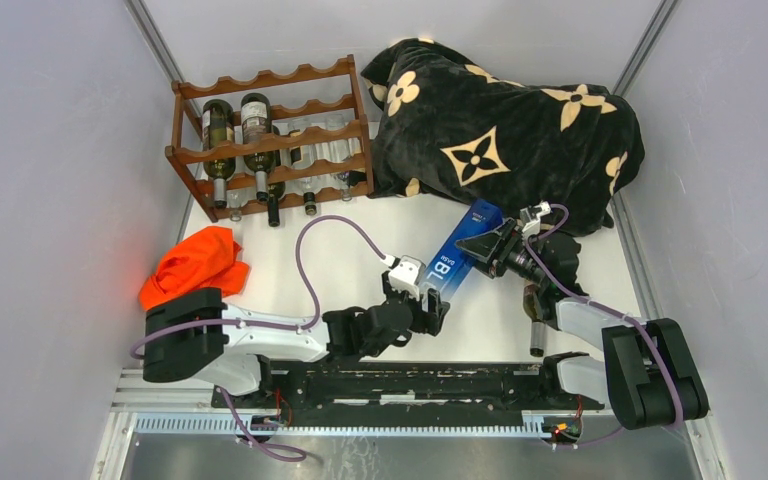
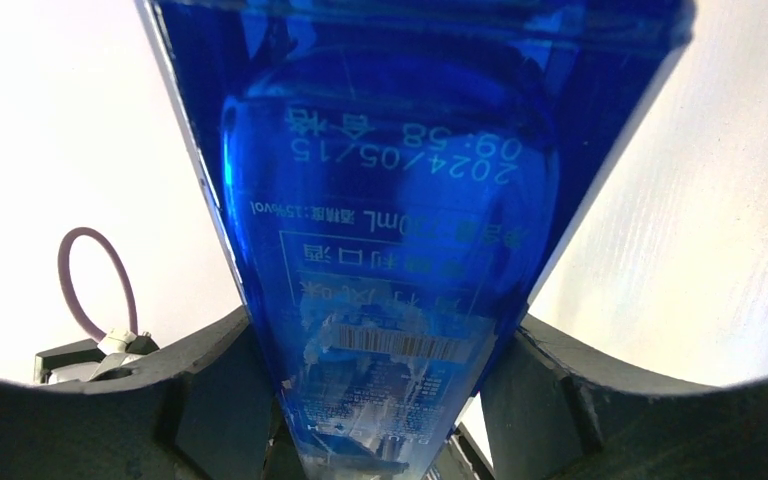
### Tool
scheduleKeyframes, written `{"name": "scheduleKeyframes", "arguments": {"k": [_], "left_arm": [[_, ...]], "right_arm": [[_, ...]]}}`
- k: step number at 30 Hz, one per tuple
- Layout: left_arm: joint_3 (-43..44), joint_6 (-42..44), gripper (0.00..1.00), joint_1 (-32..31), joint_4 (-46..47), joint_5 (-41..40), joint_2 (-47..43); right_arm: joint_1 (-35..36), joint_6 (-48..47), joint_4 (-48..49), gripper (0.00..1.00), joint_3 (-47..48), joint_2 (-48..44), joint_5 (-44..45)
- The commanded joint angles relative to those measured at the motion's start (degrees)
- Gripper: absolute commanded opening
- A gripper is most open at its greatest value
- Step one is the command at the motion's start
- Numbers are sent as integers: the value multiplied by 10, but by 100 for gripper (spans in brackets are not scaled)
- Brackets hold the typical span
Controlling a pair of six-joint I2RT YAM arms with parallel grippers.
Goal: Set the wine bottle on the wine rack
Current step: Pick up the wine bottle from the center of the board.
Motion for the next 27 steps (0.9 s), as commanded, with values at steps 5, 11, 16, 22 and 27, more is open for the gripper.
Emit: {"name": "scheduleKeyframes", "arguments": {"k": [5,11,16,22,27], "left_arm": [[27,4,42,-3,30,-24,12],[28,16,2,-2,22,-34,3],[16,31,2,-3,23,-54,-24],[-14,47,2,0,9,-80,-96],[-24,52,2,2,-52,-109,-161]], "right_arm": [[0,30,108,1,15,-11,-20],[0,18,85,34,20,-7,-23],[0,-3,73,77,26,-12,-25],[0,-38,69,98,44,-15,-47],[-1,-90,23,98,58,-28,-52]]}}
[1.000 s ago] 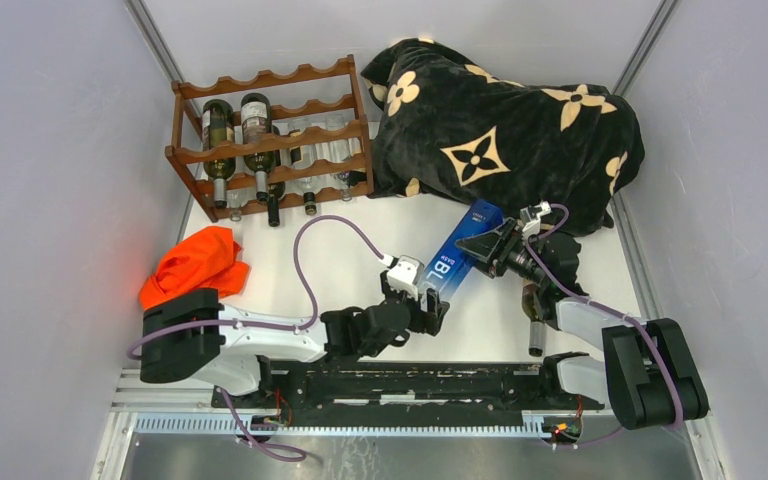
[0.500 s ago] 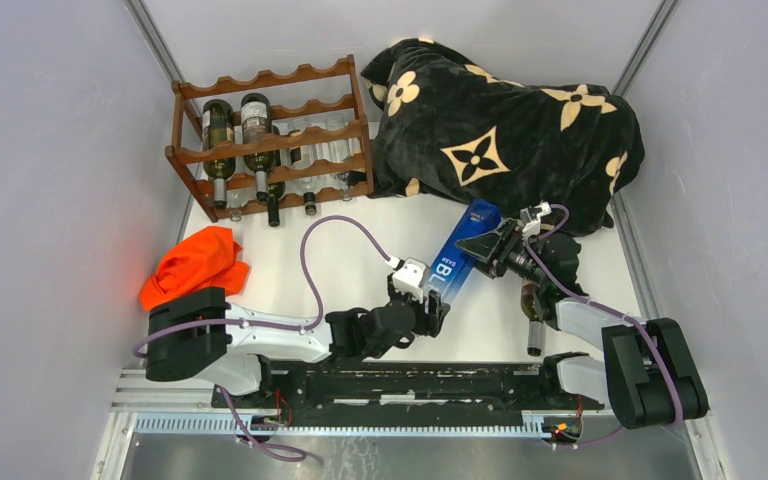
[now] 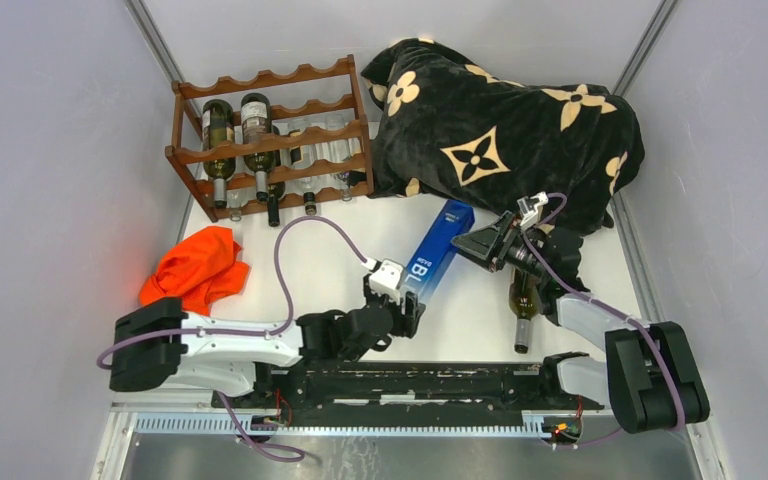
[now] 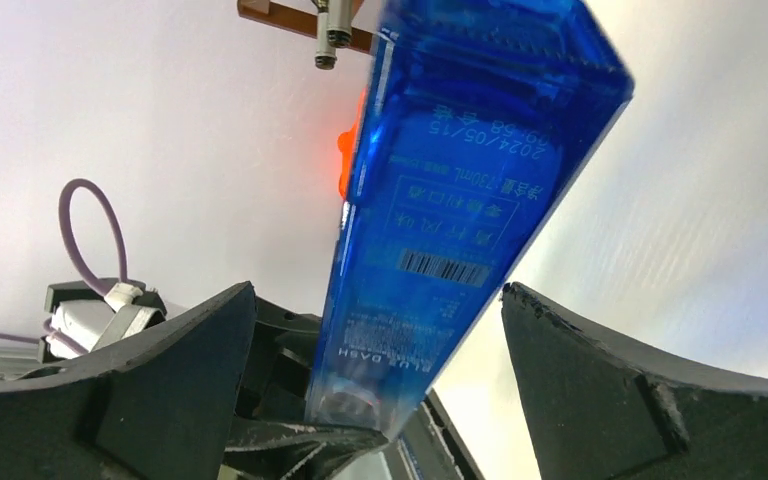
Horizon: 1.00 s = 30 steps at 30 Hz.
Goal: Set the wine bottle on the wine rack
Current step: Pick up the wine bottle from the center of the board, then place the wine bottle in the wine rack.
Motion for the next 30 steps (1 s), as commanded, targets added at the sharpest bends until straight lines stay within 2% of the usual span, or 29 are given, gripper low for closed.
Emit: {"name": "scheduleKeyframes", "arguments": {"k": [1,6,13,17,23,26,30], "left_arm": [[13,29,2,6,13,-91,-83],[28,24,2,18,-99,-115,-162],[77,-39,2,33,-319,-137,-270],[114,-73,2,36,-425,-161,-300],[179,-81,2,47,-519,-207,-303],[218,-63,2,88,-546,-184,-279],[242,-14,2,209,-542,-79,-238]], "right_arm": [[-1,-61,16,98,39,-26,-12],[-1,-99,-4,98,45,-36,-10],[-1,-179,-22,98,53,-41,-10],[-2,-207,-26,98,56,-40,-15],[-2,-286,-43,98,67,-30,-44],[-3,-326,-55,98,77,-19,-71],[-3,-361,-88,98,94,-6,-91]]}}
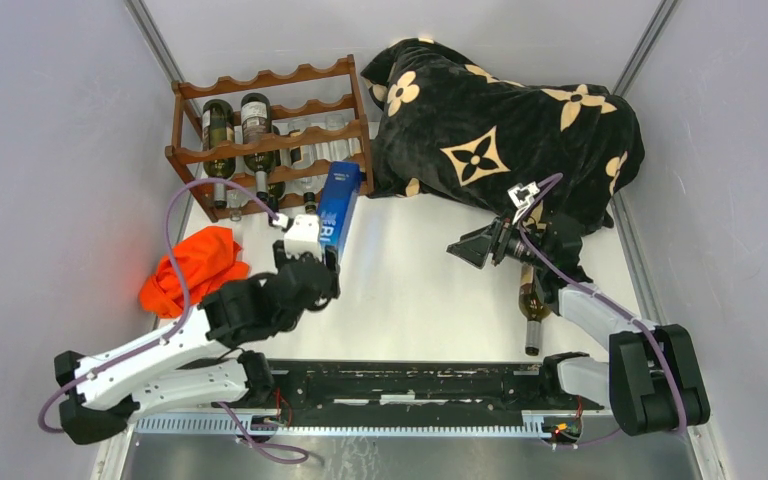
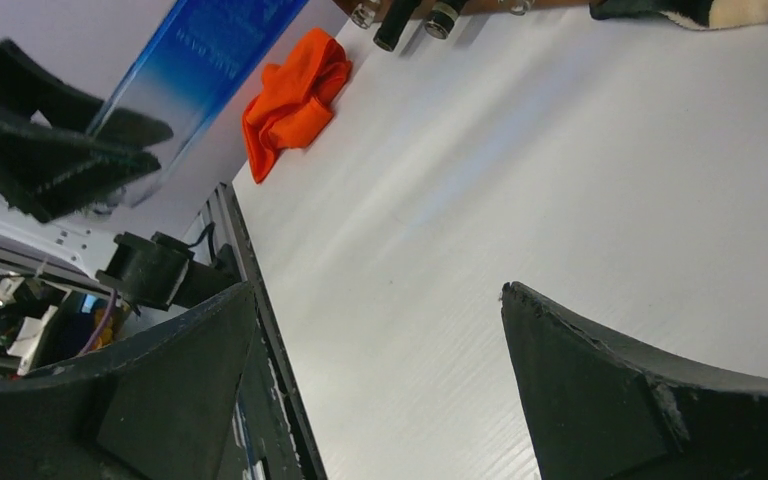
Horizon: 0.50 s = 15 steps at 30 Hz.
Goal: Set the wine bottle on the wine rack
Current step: Place the wine bottle in the wine rack.
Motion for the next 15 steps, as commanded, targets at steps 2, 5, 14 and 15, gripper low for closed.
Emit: {"name": "scheduleKeyframes", "arguments": {"k": [2,5,14,15], "left_arm": [[61,57,2,142,81,51,27],[64,74,2,175,97,69,25],[49,118,2,265,158,115,17],[50,120,2,273,161,118,21]], "right_arm": [[-2,-85,-34,98,42,9,-36],[-6,-96,-45,98,45,6,-36],[-6,-103,-59,98,51,14,-42],[-6,-104,-59,98,52,14,-43]]}}
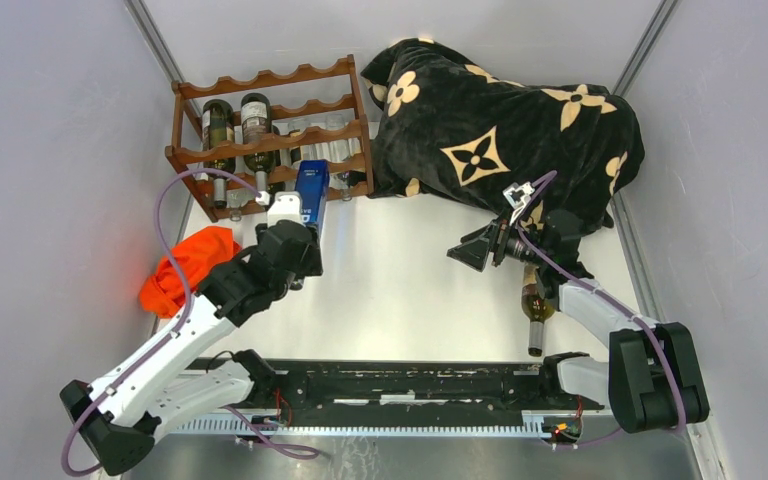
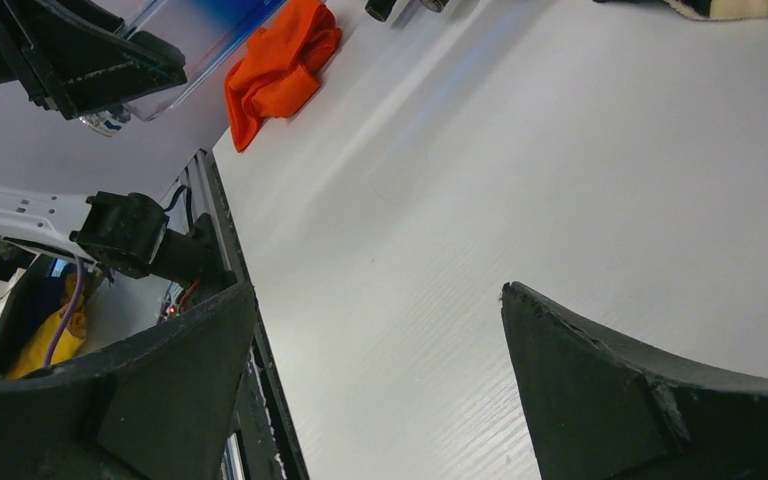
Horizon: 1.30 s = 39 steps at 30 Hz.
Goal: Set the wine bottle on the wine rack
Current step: Place the wine bottle in the wine rack.
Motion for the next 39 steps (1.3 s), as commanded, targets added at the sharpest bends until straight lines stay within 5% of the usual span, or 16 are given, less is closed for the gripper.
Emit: {"name": "scheduleKeyframes", "arguments": {"k": [1,21,39], "left_arm": [[29,42,2,39,153,-16,-21],[14,70,2,174,247,97,20],[-10,108,2,221,393,125,71]], "right_arm": [[-2,-15,9,98,26,4,-13],[-4,-20,4,98,29,-5,-18],[-4,-19,3,98,31,1,-24]]}}
